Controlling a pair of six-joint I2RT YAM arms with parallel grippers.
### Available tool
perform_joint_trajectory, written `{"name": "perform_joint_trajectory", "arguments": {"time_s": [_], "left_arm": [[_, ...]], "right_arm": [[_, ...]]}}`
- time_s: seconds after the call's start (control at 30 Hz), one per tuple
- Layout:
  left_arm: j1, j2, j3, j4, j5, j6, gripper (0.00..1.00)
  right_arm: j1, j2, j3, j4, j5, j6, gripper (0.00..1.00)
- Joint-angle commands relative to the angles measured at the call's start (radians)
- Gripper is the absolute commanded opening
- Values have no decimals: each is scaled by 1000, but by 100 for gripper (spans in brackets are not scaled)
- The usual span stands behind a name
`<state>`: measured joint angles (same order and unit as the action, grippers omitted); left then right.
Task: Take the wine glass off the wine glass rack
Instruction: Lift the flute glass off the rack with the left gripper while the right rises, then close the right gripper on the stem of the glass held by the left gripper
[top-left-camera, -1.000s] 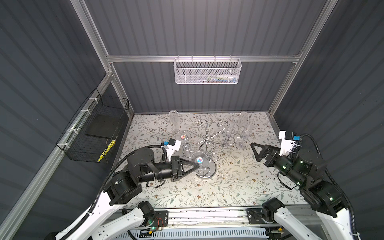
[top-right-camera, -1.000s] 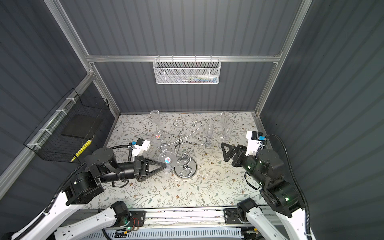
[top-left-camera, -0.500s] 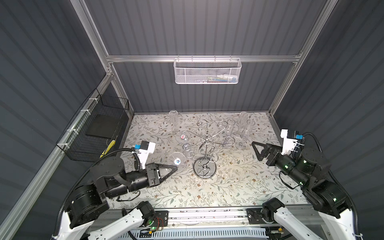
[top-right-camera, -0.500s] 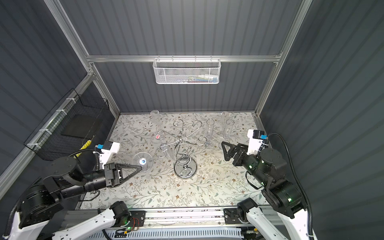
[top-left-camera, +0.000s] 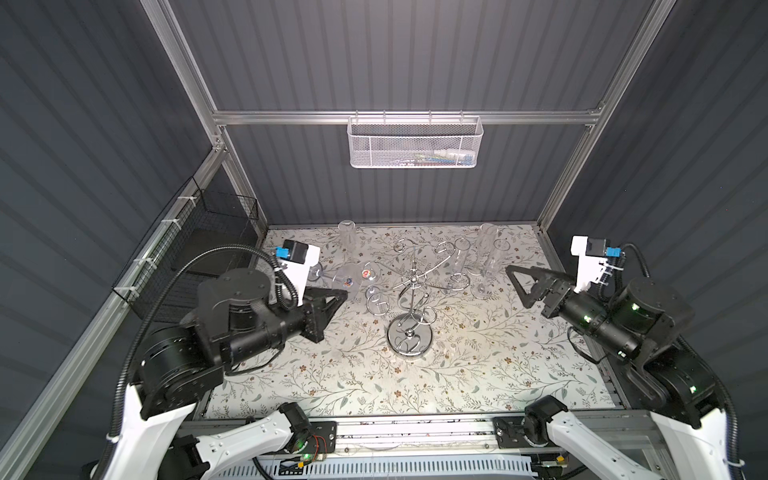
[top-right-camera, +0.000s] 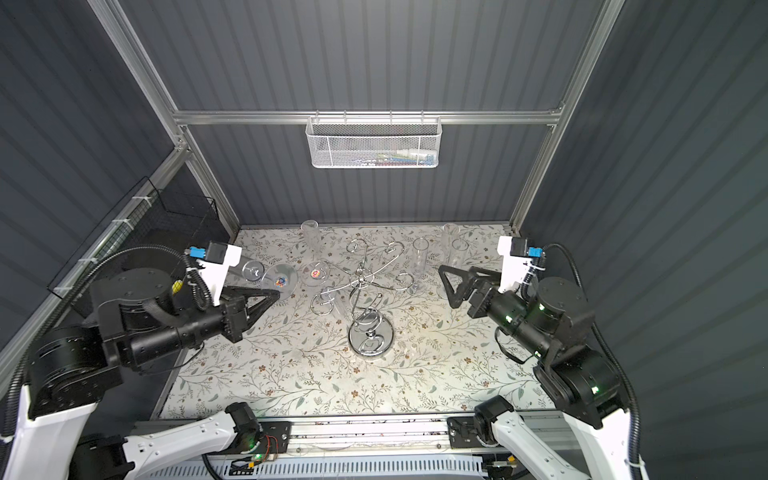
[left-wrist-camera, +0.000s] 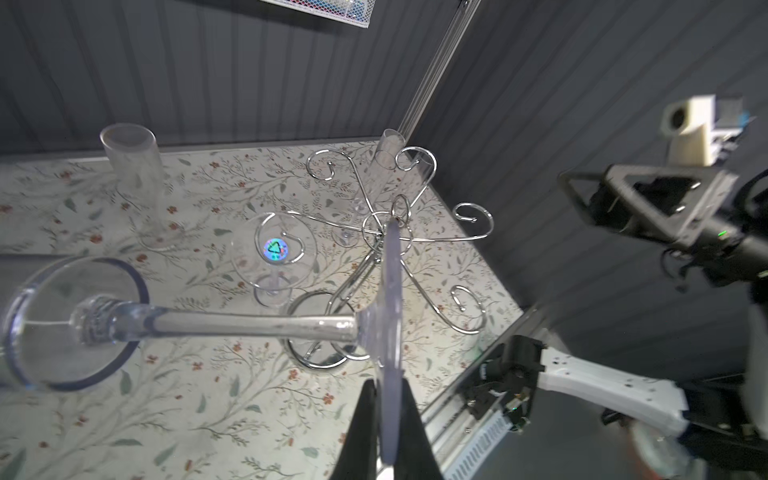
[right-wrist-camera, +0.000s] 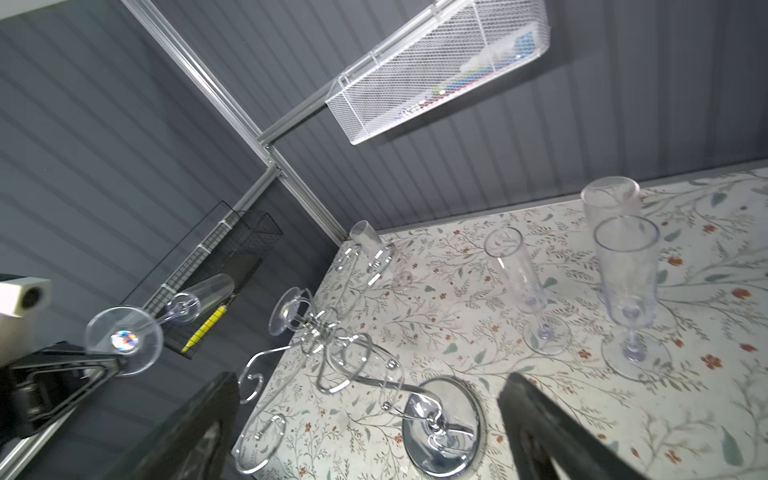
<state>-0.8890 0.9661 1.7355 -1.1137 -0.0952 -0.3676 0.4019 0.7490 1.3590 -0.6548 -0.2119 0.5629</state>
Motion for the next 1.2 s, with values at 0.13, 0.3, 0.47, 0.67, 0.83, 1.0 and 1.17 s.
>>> {"name": "perform_joint_trajectory", "arguments": {"time_s": [0.13, 0.3, 0.47, 0.67, 0.83, 1.0, 1.17], "left_arm": [[-1, 68, -56, 245, -8, 586, 0], [0, 117, -61, 366, 96, 803, 0], [-2, 182, -34, 385, 187, 923, 0], [-2, 217, -41, 414, 294, 1037, 0], [-1, 205, -74, 444, 331, 1099, 0], [-2, 184, -106, 463, 351, 1135, 0], [-1, 176, -115, 454, 344, 1163, 0]], "right_arm": [[5, 163, 169, 56, -242, 56, 99], [35, 267, 242, 113, -331, 94, 97], [139, 363, 300, 133, -344, 76, 88], [193, 489, 388, 112, -380, 55, 73], [241, 545, 415, 97, -390, 47, 60], [263, 562, 384, 117, -390, 67, 50], [288, 578, 391, 145, -401, 81, 45]]}}
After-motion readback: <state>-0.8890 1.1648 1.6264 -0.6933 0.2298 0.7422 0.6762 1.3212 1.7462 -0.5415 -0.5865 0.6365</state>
